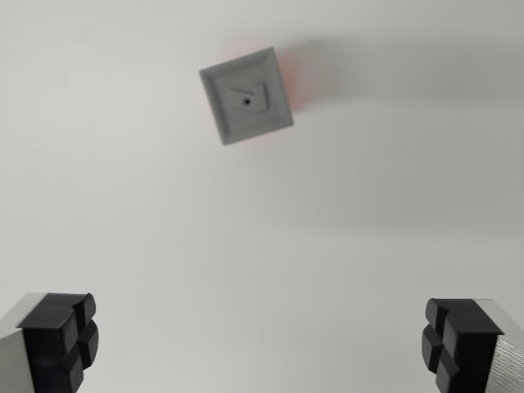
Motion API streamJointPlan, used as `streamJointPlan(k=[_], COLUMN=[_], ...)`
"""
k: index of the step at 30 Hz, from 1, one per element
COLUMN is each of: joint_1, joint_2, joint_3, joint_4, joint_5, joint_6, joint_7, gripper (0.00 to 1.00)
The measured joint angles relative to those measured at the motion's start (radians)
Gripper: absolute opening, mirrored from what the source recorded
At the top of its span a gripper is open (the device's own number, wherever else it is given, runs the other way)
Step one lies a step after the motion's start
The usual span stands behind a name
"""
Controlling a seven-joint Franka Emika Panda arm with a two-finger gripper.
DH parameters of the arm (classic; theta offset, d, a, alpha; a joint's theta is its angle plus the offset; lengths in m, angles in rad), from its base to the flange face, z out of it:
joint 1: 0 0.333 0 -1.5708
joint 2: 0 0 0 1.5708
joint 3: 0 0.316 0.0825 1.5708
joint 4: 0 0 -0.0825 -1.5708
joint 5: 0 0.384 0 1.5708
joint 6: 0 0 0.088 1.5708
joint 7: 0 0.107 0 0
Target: Destack cube
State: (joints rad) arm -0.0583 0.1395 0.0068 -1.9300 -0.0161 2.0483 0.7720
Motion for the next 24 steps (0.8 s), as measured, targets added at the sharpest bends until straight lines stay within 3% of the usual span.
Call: streamJointPlan(k=[15, 24], joint_1=[0.000, 0.002], joint_2=[0.003, 0.030], joint_3=[0.000, 0.000], joint_4=[0.000, -0.007], joint_5=[0.000, 0.000], joint_6=[0.002, 0.037], joint_7=[-0.004, -0.034], gripper=[1.00, 1.00])
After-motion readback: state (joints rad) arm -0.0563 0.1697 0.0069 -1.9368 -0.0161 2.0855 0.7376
